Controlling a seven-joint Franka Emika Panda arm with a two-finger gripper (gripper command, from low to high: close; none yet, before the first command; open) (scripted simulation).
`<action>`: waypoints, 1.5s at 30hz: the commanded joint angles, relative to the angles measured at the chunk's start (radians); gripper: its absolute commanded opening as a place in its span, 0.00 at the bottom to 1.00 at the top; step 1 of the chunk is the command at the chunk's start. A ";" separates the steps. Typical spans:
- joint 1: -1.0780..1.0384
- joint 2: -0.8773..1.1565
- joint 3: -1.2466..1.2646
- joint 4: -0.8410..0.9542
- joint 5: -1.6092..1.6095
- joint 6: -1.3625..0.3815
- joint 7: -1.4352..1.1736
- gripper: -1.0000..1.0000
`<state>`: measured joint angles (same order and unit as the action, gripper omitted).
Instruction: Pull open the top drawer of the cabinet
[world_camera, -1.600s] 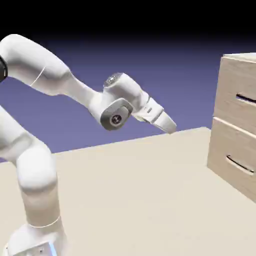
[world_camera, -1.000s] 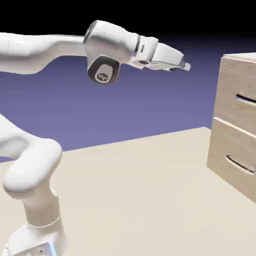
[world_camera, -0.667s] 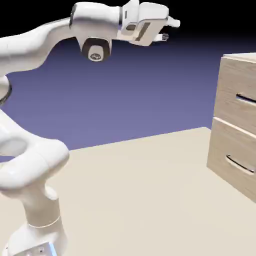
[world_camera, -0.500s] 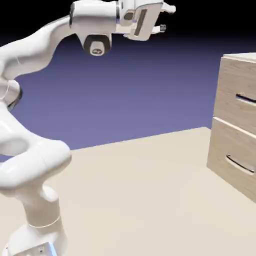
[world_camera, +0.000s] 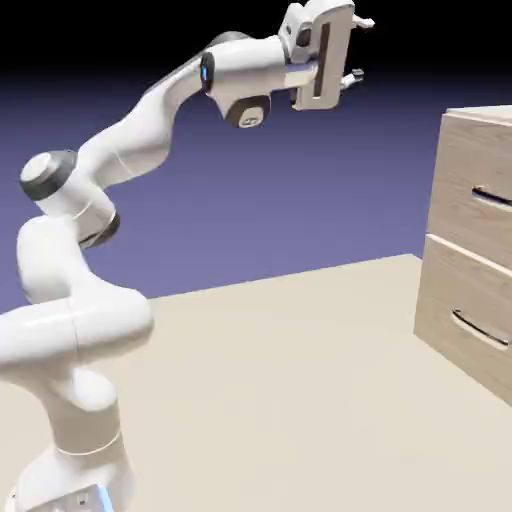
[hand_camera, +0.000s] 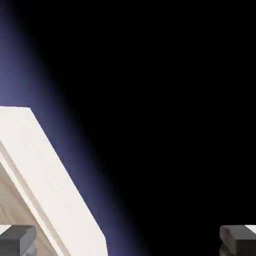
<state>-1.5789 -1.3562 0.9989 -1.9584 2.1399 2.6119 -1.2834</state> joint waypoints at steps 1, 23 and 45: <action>-0.032 -0.016 0.020 0.017 0.044 -0.009 -0.041 0.50; -0.651 -0.257 0.341 0.472 0.723 -0.073 -0.666 0.50; -0.327 -0.293 0.335 -0.056 0.725 -0.275 -0.725 0.00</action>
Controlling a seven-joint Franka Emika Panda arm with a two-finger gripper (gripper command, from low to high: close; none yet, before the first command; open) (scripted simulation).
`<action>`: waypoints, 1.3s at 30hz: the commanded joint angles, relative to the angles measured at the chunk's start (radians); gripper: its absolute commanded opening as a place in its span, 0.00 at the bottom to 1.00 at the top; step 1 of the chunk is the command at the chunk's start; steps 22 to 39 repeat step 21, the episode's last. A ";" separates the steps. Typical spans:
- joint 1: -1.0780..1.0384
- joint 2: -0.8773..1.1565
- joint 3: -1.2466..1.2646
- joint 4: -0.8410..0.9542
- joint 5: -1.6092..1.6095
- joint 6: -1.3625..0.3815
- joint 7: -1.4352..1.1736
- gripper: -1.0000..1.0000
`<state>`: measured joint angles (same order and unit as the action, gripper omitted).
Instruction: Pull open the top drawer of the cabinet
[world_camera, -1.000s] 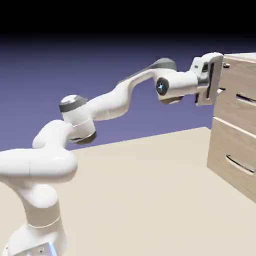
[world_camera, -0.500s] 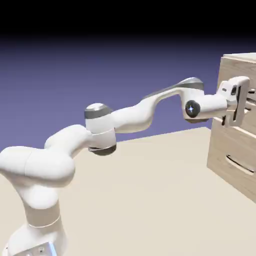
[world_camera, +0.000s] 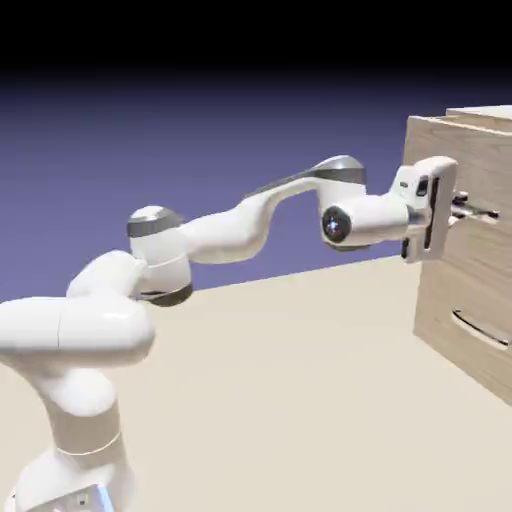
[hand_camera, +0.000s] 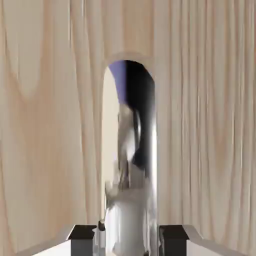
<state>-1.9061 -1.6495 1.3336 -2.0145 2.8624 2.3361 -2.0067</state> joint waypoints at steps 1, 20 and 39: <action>0.024 -0.003 -0.001 -0.036 0.001 -0.012 -0.005 0.00; 0.479 -0.063 -0.057 -0.644 -0.101 -0.168 -0.033 1.00; 0.513 -0.069 -0.064 -0.681 -0.113 -0.171 -0.032 1.00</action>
